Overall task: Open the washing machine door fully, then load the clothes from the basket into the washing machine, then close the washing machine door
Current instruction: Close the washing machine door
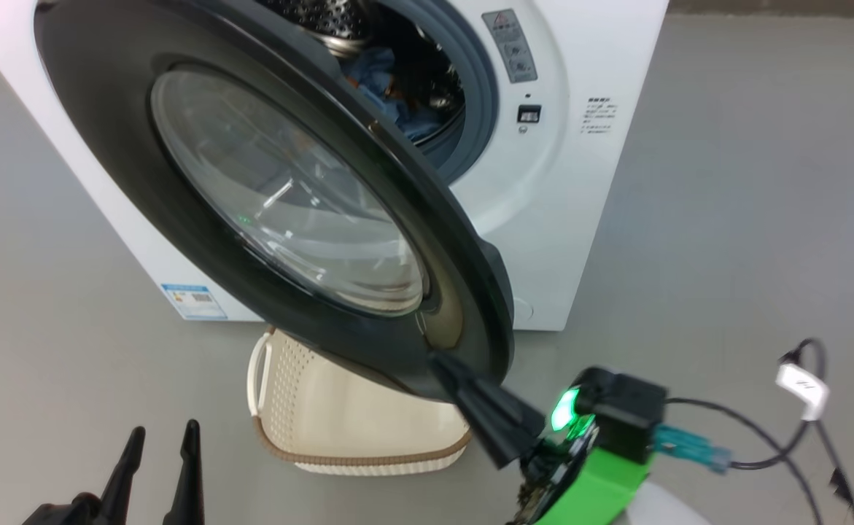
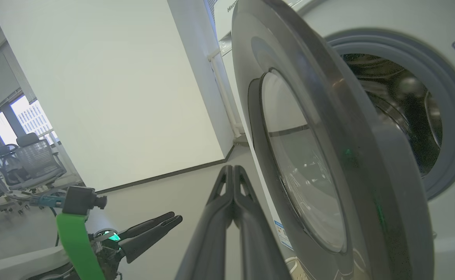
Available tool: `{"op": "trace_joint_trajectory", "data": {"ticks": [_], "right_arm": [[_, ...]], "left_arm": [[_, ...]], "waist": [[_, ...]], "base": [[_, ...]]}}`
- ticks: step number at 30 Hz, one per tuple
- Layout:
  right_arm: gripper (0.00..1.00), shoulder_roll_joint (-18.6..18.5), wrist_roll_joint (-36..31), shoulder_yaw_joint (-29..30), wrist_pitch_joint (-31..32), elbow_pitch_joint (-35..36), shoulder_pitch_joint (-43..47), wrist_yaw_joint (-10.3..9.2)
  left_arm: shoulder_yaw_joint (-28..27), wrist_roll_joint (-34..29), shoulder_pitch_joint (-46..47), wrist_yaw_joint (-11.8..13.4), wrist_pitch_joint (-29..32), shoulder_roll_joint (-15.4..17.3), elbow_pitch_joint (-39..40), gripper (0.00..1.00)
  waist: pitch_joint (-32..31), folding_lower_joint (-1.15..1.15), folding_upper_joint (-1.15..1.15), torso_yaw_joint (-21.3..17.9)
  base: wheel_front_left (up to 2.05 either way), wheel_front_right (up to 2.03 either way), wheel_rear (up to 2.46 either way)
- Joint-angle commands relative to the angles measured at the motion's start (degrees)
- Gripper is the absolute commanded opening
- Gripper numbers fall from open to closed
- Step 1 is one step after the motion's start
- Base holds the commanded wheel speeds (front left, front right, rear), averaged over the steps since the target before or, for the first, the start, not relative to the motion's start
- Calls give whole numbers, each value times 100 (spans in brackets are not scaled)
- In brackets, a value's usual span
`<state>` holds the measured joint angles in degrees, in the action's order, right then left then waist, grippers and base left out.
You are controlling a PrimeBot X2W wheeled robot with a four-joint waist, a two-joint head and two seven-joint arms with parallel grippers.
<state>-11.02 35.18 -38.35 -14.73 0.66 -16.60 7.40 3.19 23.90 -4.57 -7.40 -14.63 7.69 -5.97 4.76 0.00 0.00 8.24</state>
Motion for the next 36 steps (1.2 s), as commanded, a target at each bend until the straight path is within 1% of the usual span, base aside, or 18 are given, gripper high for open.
{"op": "trace_joint_trajectory", "data": {"ticks": [1, 4, 5, 10, 17, 29, 36], "right_arm": [[0, 35, 103, -220, -27, -62, -252, 9], [0, 31, 193, -391, -27, -416, -378, 9], [0, 31, 193, -391, -27, -416, -378, 9], [0, 0, 204, -494, -27, -984, -491, 9], [0, 3, 238, -357, -27, -1575, -528, 9], [0, 112, 116, 65, -27, -1735, -788, 9], [0, 110, -26, 618, -27, -1697, -1035, 9]], "left_arm": [[-174, 18, 279, -9, -37, 36, 131, 100], [-149, 40, 356, -9, -37, 33, 116, 100], [-149, 40, 356, -9, -37, 33, 116, 100], [-117, 81, 463, -9, -37, 20, 75, 100], [-120, 118, 541, -9, -37, 9, 54, 100], [-80, 163, 698, -9, -37, 29, 79, 100], [-69, 212, 869, -9, -37, 26, 156, 100]], "waist": [[124, 0, 0, 71], [217, 0, 0, 104], [217, 0, 0, 104], [340, 0, 0, 152], [451, 0, 0, 169], [649, 0, 0, 111], [918, 0, 0, 118]], "base": [[0, 0, 0], [0, 0, 0], [0, 0, 0], [0, 0, 0], [0, 0, 0], [0, 0, 0], [0, 0, 0]]}}
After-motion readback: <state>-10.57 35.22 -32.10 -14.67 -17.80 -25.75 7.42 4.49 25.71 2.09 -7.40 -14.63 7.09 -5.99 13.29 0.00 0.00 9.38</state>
